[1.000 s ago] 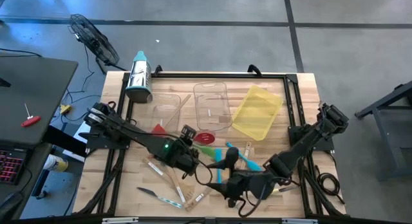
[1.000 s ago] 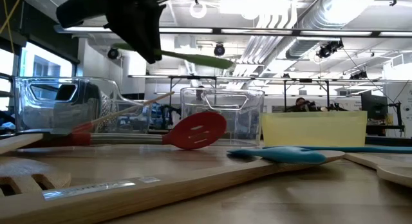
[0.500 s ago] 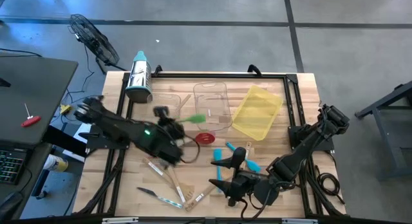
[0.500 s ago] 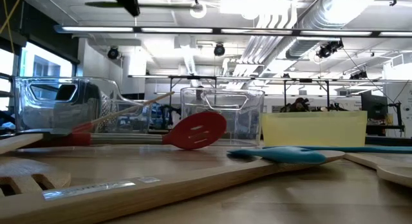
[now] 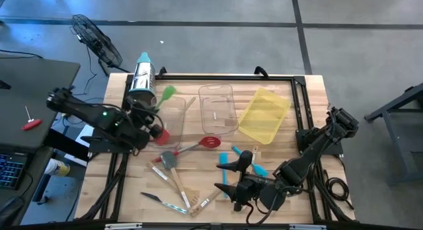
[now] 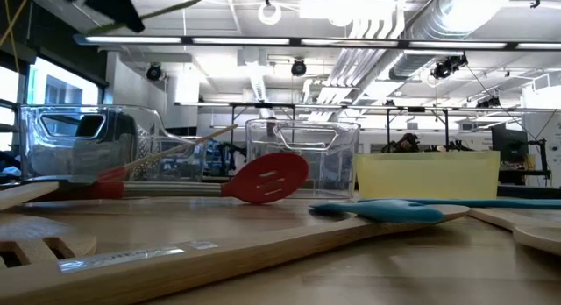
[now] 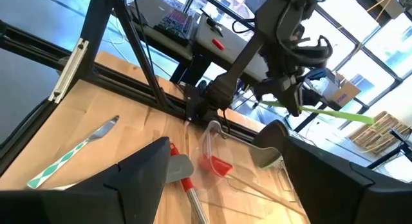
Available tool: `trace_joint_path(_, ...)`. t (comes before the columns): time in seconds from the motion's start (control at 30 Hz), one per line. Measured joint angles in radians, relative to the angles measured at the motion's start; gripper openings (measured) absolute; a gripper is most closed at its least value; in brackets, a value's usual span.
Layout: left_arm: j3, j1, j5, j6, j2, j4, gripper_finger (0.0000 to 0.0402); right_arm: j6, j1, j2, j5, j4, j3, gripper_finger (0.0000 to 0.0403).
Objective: Pick & Place Kitchen Items
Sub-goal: Put the green spatula into the left transparent bin
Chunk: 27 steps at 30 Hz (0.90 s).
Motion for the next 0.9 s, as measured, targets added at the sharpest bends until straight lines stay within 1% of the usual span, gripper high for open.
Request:
trace_joint_path(0.17,-0.251,0.0,-0.001,0.105,-0.216,0.373,0.0034,-0.004,-0.021,0.0,-0.003,0.0,0.0,0.0293)
trace_joint_path(0.23,-0.339,0.0,0.003,0.124,-0.273,0.482,0.0034,-0.004,-0.032,0.0,-0.004,-0.002,0.0,0.0293)
trace_joint_path(0.3,-0.41,0.0,0.003,0.126,-0.32,0.544,0.0034,-0.005,-0.042,0.0,-0.006,-0.006,0.0,0.0293)
trace_joint_path(0.4,-0.492,0.0,0.005,0.096,-0.366,0.564,0.0034,0.0,-0.06,0.0,-0.007,-0.008,0.0,0.0293)
trace_joint_path(0.5,-0.542,0.001,0.005,0.064,-0.394,0.564,0.0034,0.001,-0.076,0.0,-0.008,-0.008,0.0,0.0293)
trace_joint_path(0.63,-0.564,0.001,0.005,0.041,-0.418,0.566,0.0034,0.005,-0.099,0.0,-0.036,-0.008,0.0,0.0293)
trace_joint_path(0.9,-0.566,0.001,0.029,0.04,-0.418,0.558,0.0034,0.043,-0.143,0.0,-0.101,-0.01,0.0,0.0293)
